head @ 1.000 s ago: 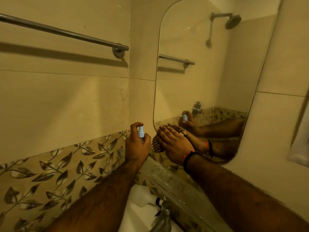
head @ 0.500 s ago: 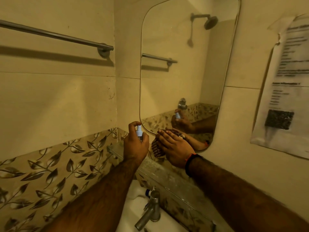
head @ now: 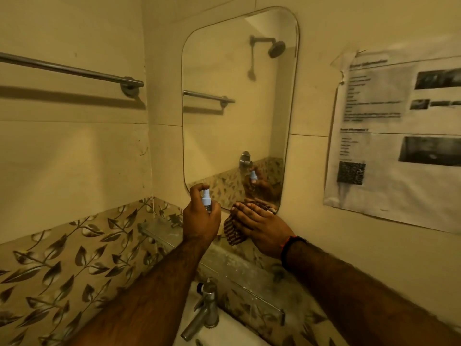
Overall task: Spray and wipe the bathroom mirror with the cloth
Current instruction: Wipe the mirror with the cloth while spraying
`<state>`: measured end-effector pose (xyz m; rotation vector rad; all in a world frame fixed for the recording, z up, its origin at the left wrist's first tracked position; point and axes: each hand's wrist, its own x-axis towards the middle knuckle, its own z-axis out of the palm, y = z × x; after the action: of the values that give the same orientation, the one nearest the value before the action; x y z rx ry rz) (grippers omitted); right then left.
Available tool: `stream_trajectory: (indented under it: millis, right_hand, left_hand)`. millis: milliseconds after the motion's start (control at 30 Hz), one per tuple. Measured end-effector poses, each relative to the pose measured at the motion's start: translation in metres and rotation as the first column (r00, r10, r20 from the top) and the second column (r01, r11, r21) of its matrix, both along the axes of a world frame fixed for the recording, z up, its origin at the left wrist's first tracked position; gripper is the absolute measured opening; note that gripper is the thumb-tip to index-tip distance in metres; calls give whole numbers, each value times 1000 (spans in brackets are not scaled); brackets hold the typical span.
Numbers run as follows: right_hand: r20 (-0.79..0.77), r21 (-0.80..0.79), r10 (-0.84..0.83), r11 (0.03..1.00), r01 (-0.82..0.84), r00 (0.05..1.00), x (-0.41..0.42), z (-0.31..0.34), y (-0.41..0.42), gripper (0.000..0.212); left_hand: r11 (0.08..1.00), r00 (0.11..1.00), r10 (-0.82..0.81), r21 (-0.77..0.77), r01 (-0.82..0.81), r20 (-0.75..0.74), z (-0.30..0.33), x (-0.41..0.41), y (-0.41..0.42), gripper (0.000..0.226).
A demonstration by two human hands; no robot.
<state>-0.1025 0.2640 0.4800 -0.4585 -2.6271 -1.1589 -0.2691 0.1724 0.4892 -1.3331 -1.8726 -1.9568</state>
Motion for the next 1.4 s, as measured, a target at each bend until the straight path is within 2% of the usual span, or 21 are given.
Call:
stream_trajectory:
  millis: [100,367,667,1033,1200,1300,1400]
  right_hand:
    - [-2,-2,-14,1000,14,1000,13,0,-1,54]
    - [-29,-27,-16,1000,15,999,34,8,-6,52]
    - [-88,34,-22,999,25,996,35,42,-5,56]
    - [-243,113,-13,993,41,970,28,120,0,59]
    - [-319,156,-32,984,86,947,20,164,0,72]
    - [-365,178,-11,981,81,931,16,190,2,70]
    - [-364,183,-70,972,146,929,12,215,7,74]
  left_hand:
    - [999,999,33,5,-33,-38,0,9,0,37]
    - [999,999,-20,33,21,-35,9,24,-2,37]
    - [997,999,-39,59,41,-33,25,26,3,38]
    - [986,993,-82,137,93,-87,65,26,15,38]
    - [979,989,-92,169,111,-112,87,24,19,39]
    - [973,988,-102,195,124,-116,100,23,22,40]
    - [971,988,-115,197,134,-107,112,21,25,42]
